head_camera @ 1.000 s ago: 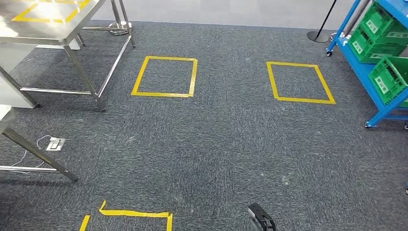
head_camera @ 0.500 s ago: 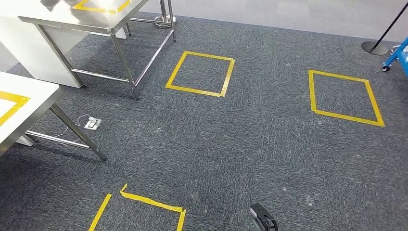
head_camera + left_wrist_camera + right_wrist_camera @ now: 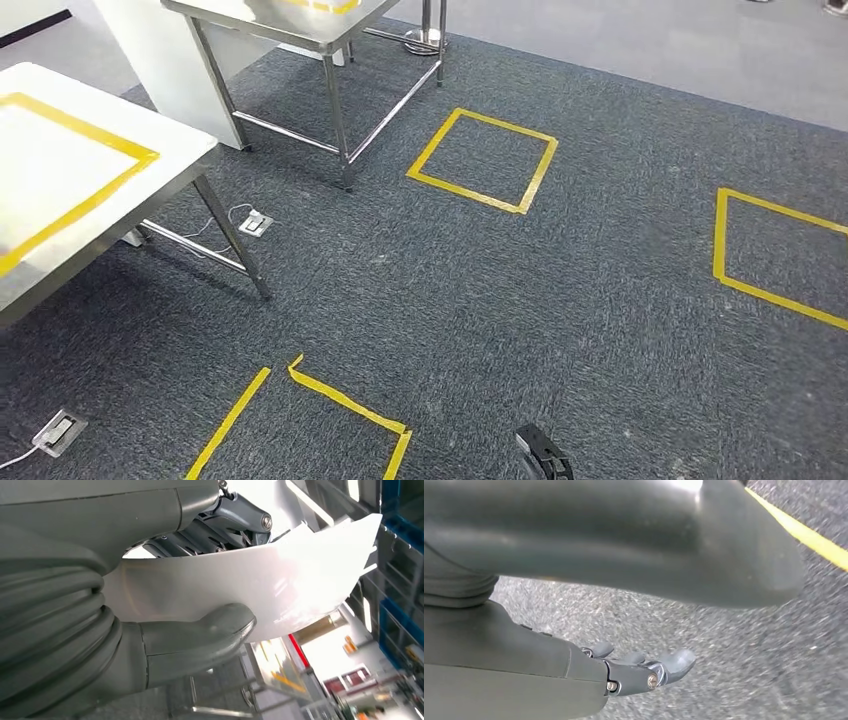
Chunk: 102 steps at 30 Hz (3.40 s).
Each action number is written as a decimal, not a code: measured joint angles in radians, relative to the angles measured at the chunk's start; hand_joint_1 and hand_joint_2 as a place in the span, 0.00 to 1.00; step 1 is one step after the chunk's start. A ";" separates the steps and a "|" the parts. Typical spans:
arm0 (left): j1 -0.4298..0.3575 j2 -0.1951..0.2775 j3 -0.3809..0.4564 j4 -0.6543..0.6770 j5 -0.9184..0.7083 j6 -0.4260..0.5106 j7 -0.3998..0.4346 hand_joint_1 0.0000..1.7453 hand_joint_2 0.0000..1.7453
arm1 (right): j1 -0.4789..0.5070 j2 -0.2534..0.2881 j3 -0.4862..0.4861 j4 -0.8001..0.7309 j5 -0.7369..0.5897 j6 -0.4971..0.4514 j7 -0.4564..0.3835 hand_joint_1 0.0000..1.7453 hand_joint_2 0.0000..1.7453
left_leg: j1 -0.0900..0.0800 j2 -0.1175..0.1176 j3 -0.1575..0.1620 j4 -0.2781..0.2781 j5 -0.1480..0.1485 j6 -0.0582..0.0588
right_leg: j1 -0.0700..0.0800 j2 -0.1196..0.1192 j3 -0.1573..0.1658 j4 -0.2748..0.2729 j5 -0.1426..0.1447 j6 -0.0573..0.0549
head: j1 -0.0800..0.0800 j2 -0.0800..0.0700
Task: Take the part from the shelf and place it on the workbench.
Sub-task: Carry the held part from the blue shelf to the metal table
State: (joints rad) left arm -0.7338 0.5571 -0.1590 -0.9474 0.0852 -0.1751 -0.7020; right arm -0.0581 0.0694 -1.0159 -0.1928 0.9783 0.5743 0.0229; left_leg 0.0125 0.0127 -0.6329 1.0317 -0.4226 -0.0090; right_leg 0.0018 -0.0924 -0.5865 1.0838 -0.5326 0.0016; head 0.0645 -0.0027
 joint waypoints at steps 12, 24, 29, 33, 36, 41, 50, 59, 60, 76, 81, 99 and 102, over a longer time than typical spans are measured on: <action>0.032 0.014 0.015 -0.023 0.017 -0.002 0.000 1.00 1.00 | 0.006 -0.001 0.000 0.000 0.002 0.000 0.000 0.00 0.00 | 0.009 -0.160 -0.017 -0.003 0.015 -0.025 | -0.012 0.177 -0.009 -0.037 0.047 -0.010 | 0.008 0.000; 0.059 0.024 0.024 -0.032 0.010 0.004 0.000 1.00 1.00 | 0.005 0.000 0.000 0.000 0.003 -0.001 0.000 0.00 0.00 | -0.001 0.042 -0.028 0.060 -0.012 -0.042 | -0.005 0.006 0.011 -0.047 0.041 -0.032 | -0.002 0.000; 0.052 0.017 0.024 -0.028 -0.002 0.004 0.000 1.00 1.00 | 0.000 0.000 0.000 0.000 0.002 -0.001 0.000 0.00 0.00 | -0.008 0.030 -0.003 0.002 -0.002 -0.006 | 0.007 -0.046 0.021 -0.047 0.026 -0.011 | 0.001 0.000; 0.051 0.017 0.024 -0.027 -0.003 0.004 0.000 1.00 1.00 | -0.001 0.000 0.000 0.000 0.001 -0.001 0.000 0.00 0.00 | -0.003 0.018 -0.003 -0.001 0.001 0.000 | 0.005 -0.043 0.019 -0.043 0.020 -0.004 | 0.001 0.000; 0.043 0.007 0.023 -0.025 -0.006 0.004 0.000 1.00 1.00 | 0.001 0.000 0.000 0.000 0.002 0.000 0.000 0.00 0.00 | -0.001 -0.009 -0.006 0.000 0.003 0.007 | -0.002 0.036 -0.033 0.072 -0.035 0.006 | 0.005 0.000; 0.037 -0.017 0.022 -0.020 -0.016 0.006 0.000 1.00 1.00 | 0.006 0.000 0.000 0.000 0.002 0.000 0.000 0.00 0.00 | 0.002 -0.103 -0.013 0.006 0.008 0.003 | -0.015 0.136 -0.034 0.036 0.022 0.004 | 0.009 0.000; 0.018 -0.036 0.019 -0.006 -0.031 0.006 0.000 1.00 1.00 | 0.004 0.001 -0.001 0.000 -0.010 0.000 -0.004 0.00 0.00 | 0.006 -0.035 -0.095 0.147 -0.063 -0.048 | -0.012 0.113 0.010 -0.055 0.054 -0.036 | 0.001 0.000; 0.008 -0.047 0.015 0.004 -0.035 0.004 0.000 1.00 1.00 | 0.005 0.001 -0.002 0.000 -0.012 0.000 -0.004 0.00 0.00 | -0.003 -0.009 0.014 -0.001 -0.012 -0.027 | -0.004 0.079 0.005 -0.047 0.046 -0.022 | 0.001 0.000; 0.007 -0.047 0.015 0.004 -0.035 0.003 0.000 1.00 1.00 | 0.005 0.001 -0.002 0.000 -0.012 0.000 -0.004 0.00 0.00 | -0.004 -0.011 0.013 -0.005 -0.010 -0.024 | -0.002 0.079 0.004 -0.048 0.047 -0.025 | 0.002 0.000; -0.002 -0.051 0.015 0.025 -0.036 -0.003 0.000 1.00 1.00 | 0.005 0.001 -0.002 0.000 -0.012 0.000 -0.004 0.00 0.00 | -0.006 -0.012 0.011 -0.005 -0.007 -0.009 | -0.003 0.079 0.009 -0.064 0.058 -0.008 | 0.004 0.000; -0.009 -0.050 0.015 0.036 -0.036 -0.003 0.000 1.00 1.00 | 0.005 0.001 -0.004 0.000 -0.012 0.000 -0.004 0.00 0.00 | -0.004 -0.012 0.011 -0.005 -0.005 -0.012 | -0.002 0.079 0.009 -0.063 0.058 -0.008 | 0.004 0.000; -0.033 -0.059 0.010 0.048 -0.035 0.006 0.000 1.00 1.00 | 0.007 0.002 -0.009 0.000 -0.014 0.001 -0.004 0.00 0.00 | 0.009 -0.015 0.023 -0.026 0.001 0.007 | -0.024 0.088 -0.111 0.165 -0.021 0.031 | 0.008 0.000; -0.036 -0.059 0.009 0.049 -0.035 0.006 0.000 1.00 1.00 | 0.006 0.003 -0.009 0.000 -0.014 0.001 -0.004 0.00 0.00 | 0.015 -0.020 0.015 -0.001 -0.014 -0.019 | -0.035 0.096 -0.029 -0.003 0.050 0.037 | 0.009 0.000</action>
State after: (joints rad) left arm -0.7695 0.4984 -0.1499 -0.8988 0.0503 -0.1693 -0.7019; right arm -0.0520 0.0724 -1.0248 -0.1926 0.9641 0.5749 0.0184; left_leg 0.0271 -0.0071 -0.6174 1.0306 -0.4366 -0.0282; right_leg -0.0336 0.0034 -0.6157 1.0806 -0.4822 0.0382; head 0.0738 -0.0027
